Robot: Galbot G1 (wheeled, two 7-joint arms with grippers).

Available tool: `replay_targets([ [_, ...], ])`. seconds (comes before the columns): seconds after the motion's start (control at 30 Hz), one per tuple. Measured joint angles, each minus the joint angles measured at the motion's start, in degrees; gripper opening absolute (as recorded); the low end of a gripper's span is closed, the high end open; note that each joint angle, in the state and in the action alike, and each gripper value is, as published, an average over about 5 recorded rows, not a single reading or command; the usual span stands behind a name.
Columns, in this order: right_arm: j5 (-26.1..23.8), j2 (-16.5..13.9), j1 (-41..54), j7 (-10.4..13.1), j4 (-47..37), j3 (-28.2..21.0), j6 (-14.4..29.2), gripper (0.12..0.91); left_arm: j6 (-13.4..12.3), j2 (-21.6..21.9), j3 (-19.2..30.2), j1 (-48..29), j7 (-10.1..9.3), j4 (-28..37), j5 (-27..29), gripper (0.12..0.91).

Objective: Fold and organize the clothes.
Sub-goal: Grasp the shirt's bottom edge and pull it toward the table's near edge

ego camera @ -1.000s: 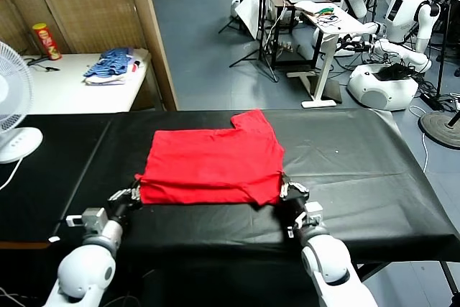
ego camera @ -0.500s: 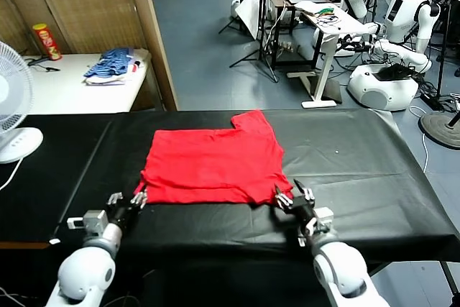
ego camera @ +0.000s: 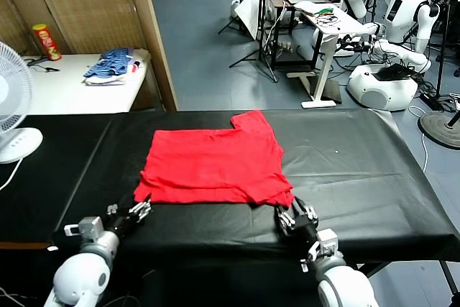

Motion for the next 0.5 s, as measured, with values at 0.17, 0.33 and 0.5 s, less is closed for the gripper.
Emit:
replay_targets([
  [0.17,2.0,-1.8,-2.3,1.2,2.9,1.2,-3.5,0.122,0.3,0.6,0.5,1.4,-1.06,-1.7,0.8,0.208],
  [0.33,3.3,-3.9,-5.9,2.2,6.5,3.0,-6.4,0.122,1.0,2.9,1.2,4.5,-2.16,-5.5,2.5,0.127],
  [0.5,4.0,-4.9,-9.8,2.7,10.0,5.1,-7.6,0.122,2.3,4.6,0.9,8.0,-2.83,-9.9,5.2,0.125],
])
